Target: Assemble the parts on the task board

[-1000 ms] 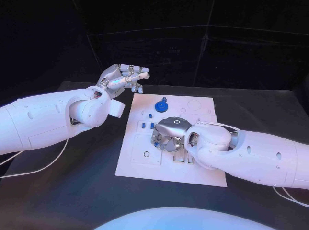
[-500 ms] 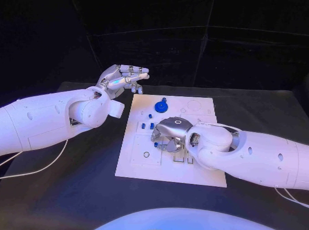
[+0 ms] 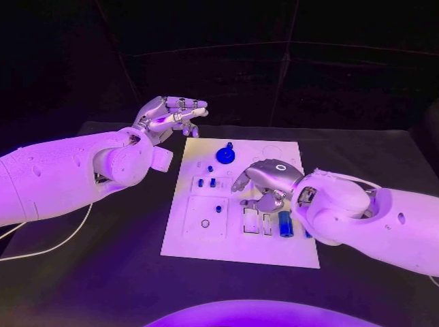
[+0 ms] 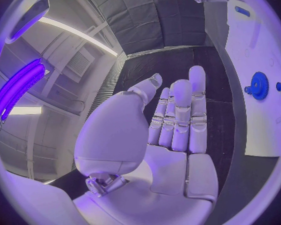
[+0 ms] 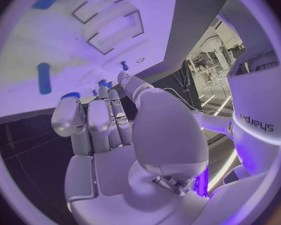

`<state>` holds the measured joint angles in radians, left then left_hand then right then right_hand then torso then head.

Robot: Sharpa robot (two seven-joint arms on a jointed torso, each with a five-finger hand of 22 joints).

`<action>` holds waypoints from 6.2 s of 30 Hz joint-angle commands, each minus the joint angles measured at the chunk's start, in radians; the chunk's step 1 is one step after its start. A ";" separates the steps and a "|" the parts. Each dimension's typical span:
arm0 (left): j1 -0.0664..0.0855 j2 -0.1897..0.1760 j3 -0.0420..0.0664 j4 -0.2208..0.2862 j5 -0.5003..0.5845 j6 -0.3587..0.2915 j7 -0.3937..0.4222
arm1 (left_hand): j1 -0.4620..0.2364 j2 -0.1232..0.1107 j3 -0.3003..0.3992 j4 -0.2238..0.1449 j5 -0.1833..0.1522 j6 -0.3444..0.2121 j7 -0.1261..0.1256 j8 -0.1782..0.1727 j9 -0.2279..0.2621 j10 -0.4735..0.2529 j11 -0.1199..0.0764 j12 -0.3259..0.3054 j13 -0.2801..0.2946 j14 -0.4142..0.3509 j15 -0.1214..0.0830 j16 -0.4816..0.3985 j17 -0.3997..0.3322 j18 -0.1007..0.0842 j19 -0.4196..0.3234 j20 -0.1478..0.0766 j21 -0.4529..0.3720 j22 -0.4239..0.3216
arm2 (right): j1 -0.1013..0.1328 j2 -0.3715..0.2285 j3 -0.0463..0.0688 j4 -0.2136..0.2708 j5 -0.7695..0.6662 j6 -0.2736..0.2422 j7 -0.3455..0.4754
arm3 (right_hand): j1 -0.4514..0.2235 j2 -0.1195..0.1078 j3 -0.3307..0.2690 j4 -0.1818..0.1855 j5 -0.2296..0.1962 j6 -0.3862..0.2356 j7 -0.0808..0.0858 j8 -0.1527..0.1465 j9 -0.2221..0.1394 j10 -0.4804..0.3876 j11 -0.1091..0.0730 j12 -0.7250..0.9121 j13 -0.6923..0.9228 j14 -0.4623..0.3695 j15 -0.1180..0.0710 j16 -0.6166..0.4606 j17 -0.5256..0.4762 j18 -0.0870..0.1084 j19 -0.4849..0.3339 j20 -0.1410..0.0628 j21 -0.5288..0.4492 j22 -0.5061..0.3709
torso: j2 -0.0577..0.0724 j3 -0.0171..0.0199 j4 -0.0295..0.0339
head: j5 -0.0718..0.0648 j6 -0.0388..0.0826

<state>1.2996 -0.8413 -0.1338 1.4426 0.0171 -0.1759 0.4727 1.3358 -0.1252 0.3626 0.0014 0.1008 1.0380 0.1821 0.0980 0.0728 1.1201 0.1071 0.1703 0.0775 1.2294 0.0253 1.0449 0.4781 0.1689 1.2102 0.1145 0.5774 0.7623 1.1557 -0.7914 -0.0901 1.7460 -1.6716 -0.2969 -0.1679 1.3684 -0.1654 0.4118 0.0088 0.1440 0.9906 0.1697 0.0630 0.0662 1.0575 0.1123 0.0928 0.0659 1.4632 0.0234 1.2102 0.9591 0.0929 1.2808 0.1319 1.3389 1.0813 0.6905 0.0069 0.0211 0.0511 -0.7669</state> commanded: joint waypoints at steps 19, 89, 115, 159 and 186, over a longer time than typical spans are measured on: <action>0.001 0.003 0.000 -0.003 0.004 0.019 -0.001 | 0.000 0.007 -0.006 -0.002 -0.003 -0.009 0.000 0.005 0.000 -0.006 0.002 0.006 0.001 -0.007 -0.003 0.004 -0.002 0.014 0.000 0.007 -0.006 -0.001 | 0.059 -0.086 0.014 -0.057 0.020 0.136 -0.052 | 0.034 0.011 -0.185 0.022 0.002 -0.037 -0.030 0.002 0.002 -0.092 0.001 0.036 0.001 -0.017 0.001 -0.065 -0.092 0.029 -0.059 -0.002 -0.074 -0.105 | 0.001 -0.0004 0.0010 | -0.023 0.021; 0.001 0.004 0.000 -0.012 0.004 0.010 0.015 | 0.003 0.014 -0.012 -0.001 -0.002 -0.012 0.002 0.007 0.000 -0.011 0.004 0.011 0.001 -0.009 -0.002 0.005 -0.004 0.013 0.001 0.008 -0.010 -0.004 | 0.058 -0.032 0.034 0.088 0.020 -0.019 -0.035 | 0.087 0.089 -0.025 0.020 -0.029 0.125 -0.027 0.026 0.009 0.177 -0.045 0.049 0.002 0.015 -0.037 0.032 0.012 -0.003 0.048 -0.037 0.025 0.061 | 0.000 -0.0007 -0.0005 | -0.019 0.020; 0.001 0.027 0.000 -0.027 0.004 0.014 0.011 | 0.005 0.016 -0.014 0.000 -0.002 -0.012 0.001 0.009 0.001 -0.011 0.003 0.013 0.001 -0.008 -0.002 0.007 -0.001 0.013 0.002 0.008 -0.011 -0.004 | -0.021 0.187 -0.032 -0.031 0.028 0.078 0.041 | 0.088 0.083 -0.014 0.013 -0.024 0.125 -0.025 0.023 0.007 0.178 -0.044 0.041 0.002 0.014 -0.037 0.031 0.008 -0.003 0.046 -0.037 0.025 0.059 | 0.001 -0.0001 0.0010 | 0.030 0.010; 0.001 0.026 0.000 -0.026 0.004 0.019 0.005 | 0.005 0.017 -0.015 0.000 -0.002 -0.012 0.001 0.009 0.001 -0.012 0.003 0.014 0.001 -0.009 -0.002 0.007 -0.004 0.013 0.002 0.008 -0.011 -0.005 | -0.032 0.233 -0.048 -0.071 -0.022 0.108 -0.011 | 0.040 0.047 -0.001 0.019 -0.024 0.043 -0.006 -0.003 -0.003 0.134 -0.022 -0.007 -0.001 0.008 -0.019 0.030 -0.003 0.000 0.033 -0.023 0.020 0.048 | -0.001 -0.0010 0.0002 | 0.038 0.001; 0.001 0.023 0.000 -0.027 0.004 0.024 -0.001 | 0.005 0.017 -0.020 0.000 -0.002 -0.014 0.002 0.010 0.001 -0.014 0.004 0.016 0.001 -0.011 -0.002 0.006 -0.008 0.013 0.002 0.008 -0.012 -0.006 | -0.032 0.184 -0.048 -0.037 0.004 -0.030 0.002 | 0.005 0.012 -0.145 0.019 -0.011 -0.252 -0.044 -0.004 -0.004 -0.095 0.006 -0.004 0.001 -0.029 0.003 -0.052 -0.135 0.032 -0.068 0.000 -0.080 -0.121 | -0.001 -0.0004 -0.0004 | 0.030 0.006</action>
<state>1.2995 -0.8172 -0.1348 1.4145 0.0180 -0.1644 0.4685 1.3437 -0.1174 0.3491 0.0041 0.1013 1.0307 0.1820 0.1016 0.0729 1.1094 0.1109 0.1820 0.0773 1.2258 0.0218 1.0486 0.4714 0.1686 1.2102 0.1145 0.5692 0.7574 1.1225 -0.6029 -0.1387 1.7016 -1.6833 -0.2639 -0.1750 1.3724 -0.1590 0.2732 0.0279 0.1300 0.7455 0.1246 0.0629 0.0609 0.9680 0.1168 0.0855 0.0662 1.4400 0.0250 1.1611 0.8284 0.1087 1.2203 0.1322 1.2611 0.9648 0.6898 0.0063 0.0209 0.0834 -0.7622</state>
